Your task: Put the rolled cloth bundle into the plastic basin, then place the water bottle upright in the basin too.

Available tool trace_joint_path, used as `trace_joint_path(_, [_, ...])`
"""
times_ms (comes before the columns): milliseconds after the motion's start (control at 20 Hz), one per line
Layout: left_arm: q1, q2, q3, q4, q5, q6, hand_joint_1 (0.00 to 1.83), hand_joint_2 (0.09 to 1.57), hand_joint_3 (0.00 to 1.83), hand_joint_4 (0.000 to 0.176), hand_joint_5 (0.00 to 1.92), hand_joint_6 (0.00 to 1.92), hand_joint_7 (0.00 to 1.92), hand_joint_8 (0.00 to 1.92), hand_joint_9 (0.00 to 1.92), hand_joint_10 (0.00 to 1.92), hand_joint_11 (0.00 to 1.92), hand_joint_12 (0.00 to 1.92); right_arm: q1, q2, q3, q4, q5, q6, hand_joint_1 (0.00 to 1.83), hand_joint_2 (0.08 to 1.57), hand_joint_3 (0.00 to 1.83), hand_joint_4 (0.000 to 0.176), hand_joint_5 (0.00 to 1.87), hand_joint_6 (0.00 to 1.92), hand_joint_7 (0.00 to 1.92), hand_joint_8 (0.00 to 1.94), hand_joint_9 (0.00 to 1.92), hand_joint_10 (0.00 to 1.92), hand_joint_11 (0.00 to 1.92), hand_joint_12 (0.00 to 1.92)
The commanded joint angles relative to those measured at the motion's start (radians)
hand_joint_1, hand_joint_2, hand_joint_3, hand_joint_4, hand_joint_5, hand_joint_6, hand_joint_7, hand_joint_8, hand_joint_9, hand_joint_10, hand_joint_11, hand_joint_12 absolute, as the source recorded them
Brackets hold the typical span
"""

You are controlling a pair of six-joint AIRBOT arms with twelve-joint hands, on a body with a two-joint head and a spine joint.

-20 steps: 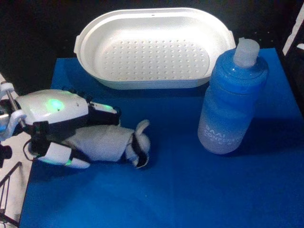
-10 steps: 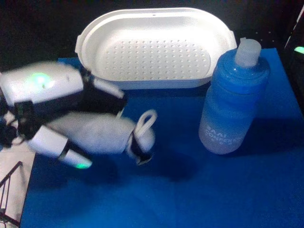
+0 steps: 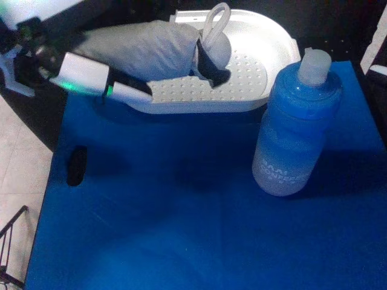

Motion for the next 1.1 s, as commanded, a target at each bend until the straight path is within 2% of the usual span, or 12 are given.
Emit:
trace_joint_path(0, [-0.015, -0.011, 0.008, -0.063, -0.083, 0.013, 1.72, 1.14, 0.0, 0.176, 0.59, 1.92, 0.85, 1.92, 1.1, 1.92, 1.28, 1.92, 0.006, 0.001, 0.006, -0.003, 0.123, 0.009, 0.24, 1.46, 0.0, 0.076, 0.25, 0.0, 0.27, 0.0, 0.21, 0.0, 0.17, 0.08])
trace_joint_path(50, [-0.026, -0.042, 0.042, -0.101, -0.052, 0.042, 1.67, 1.14, 0.0, 0.176, 0.66, 1.92, 0.92, 1.92, 1.15, 1.92, 1.29, 1.92, 0.006, 0.0, 0.007, -0.003, 0.123, 0.012, 0.24, 1.45, 0.0, 0.07, 0.26, 0.01, 0.29, 0.01, 0.22, 0.01, 0.18, 0.08])
trace_joint_path(150, [-0.058, -0.109, 0.12, -0.15, 0.017, 0.057, 1.67, 1.14, 0.0, 0.148, 0.75, 1.92, 1.01, 1.92, 1.22, 1.92, 1.37, 1.92, 0.006, -0.001, 0.009, -0.003, 0.123, 0.013, 0.23, 1.46, 0.0, 0.068, 0.27, 0.0, 0.29, 0.0, 0.22, 0.0, 0.18, 0.08])
trace_joint_path(250, [-0.061, -0.162, 0.179, -0.206, 0.051, 0.068, 1.69, 1.13, 0.0, 0.124, 0.72, 1.92, 0.98, 1.92, 1.21, 1.92, 1.38, 1.92, 0.006, -0.001, 0.011, -0.004, 0.123, 0.014, 0.24, 1.46, 0.0, 0.077, 0.26, 0.0, 0.28, 0.0, 0.23, 0.0, 0.19, 0.08])
trace_joint_path(350, [-0.066, -0.213, 0.236, -0.257, 0.092, 0.093, 1.68, 1.13, 0.0, 0.172, 0.76, 1.92, 0.98, 1.92, 1.19, 1.92, 1.38, 1.92, 0.007, -0.003, 0.014, -0.005, 0.123, 0.018, 0.23, 1.46, 0.0, 0.09, 0.26, 0.0, 0.29, 0.0, 0.24, 0.0, 0.19, 0.07])
trace_joint_path(450, [-0.091, -0.284, 0.318, -0.289, 0.152, 0.096, 1.65, 1.16, 0.01, 0.176, 0.72, 1.92, 0.96, 1.92, 1.17, 1.92, 1.37, 1.92, 0.007, -0.009, 0.02, -0.005, 0.123, 0.024, 0.23, 1.45, 0.0, 0.093, 0.27, 0.0, 0.3, 0.01, 0.24, 0.01, 0.19, 0.07])
trace_joint_path(500, [-0.106, -0.33, 0.374, -0.308, 0.199, 0.096, 1.67, 1.15, 0.01, 0.176, 0.72, 1.92, 0.94, 1.92, 1.15, 1.92, 1.35, 1.92, 0.007, -0.014, 0.025, -0.008, 0.123, 0.027, 0.23, 1.45, 0.0, 0.08, 0.27, 0.0, 0.3, 0.0, 0.25, 0.0, 0.19, 0.06])
trace_joint_path(650, [-0.126, -0.412, 0.473, -0.33, 0.277, 0.096, 1.62, 1.19, 0.03, 0.176, 0.73, 1.92, 0.96, 1.92, 1.16, 1.92, 1.36, 1.92, 0.007, -0.027, 0.04, -0.011, 0.123, 0.046, 0.22, 1.47, 0.0, 0.073, 0.26, 0.0, 0.29, 0.0, 0.25, 0.0, 0.19, 0.06])
trace_joint_path(800, [-0.163, -0.502, 0.598, -0.309, 0.395, 0.096, 1.61, 1.19, 0.05, 0.176, 0.81, 1.92, 1.0, 1.92, 1.19, 1.92, 1.37, 1.92, 0.007, -0.036, 0.049, -0.014, 0.123, 0.053, 0.22, 1.47, 0.0, 0.087, 0.25, 0.0, 0.28, 0.0, 0.24, 0.0, 0.19, 0.05])
trace_joint_path(950, [-0.173, -0.554, 0.686, -0.314, 0.485, 0.096, 1.62, 1.17, 0.03, 0.176, 0.78, 1.92, 0.97, 1.92, 1.15, 1.92, 1.33, 1.92, 0.007, -0.04, 0.054, -0.017, 0.123, 0.056, 0.22, 1.47, 0.0, 0.086, 0.24, 0.0, 0.27, 0.0, 0.23, 0.0, 0.18, 0.05])
trace_joint_path(1000, [-0.169, -0.57, 0.711, -0.322, 0.51, 0.096, 1.64, 1.15, 0.01, 0.176, 0.73, 1.92, 0.93, 1.92, 1.06, 1.92, 1.11, 1.92, 0.007, -0.042, 0.055, -0.018, 0.123, 0.057, 0.22, 1.47, 0.0, 0.087, 0.24, 0.0, 0.27, 0.0, 0.23, 0.0, 0.18, 0.04])
trace_joint_path(1050, [-0.162, -0.581, 0.728, -0.331, 0.528, 0.096, 1.66, 1.14, 0.01, 0.176, 0.72, 1.92, 0.93, 1.92, 1.06, 1.92, 1.14, 1.92, 0.008, -0.043, 0.056, -0.018, 0.123, 0.059, 0.22, 1.47, 0.0, 0.088, 0.24, 0.0, 0.27, 0.0, 0.23, 0.0, 0.18, 0.05])
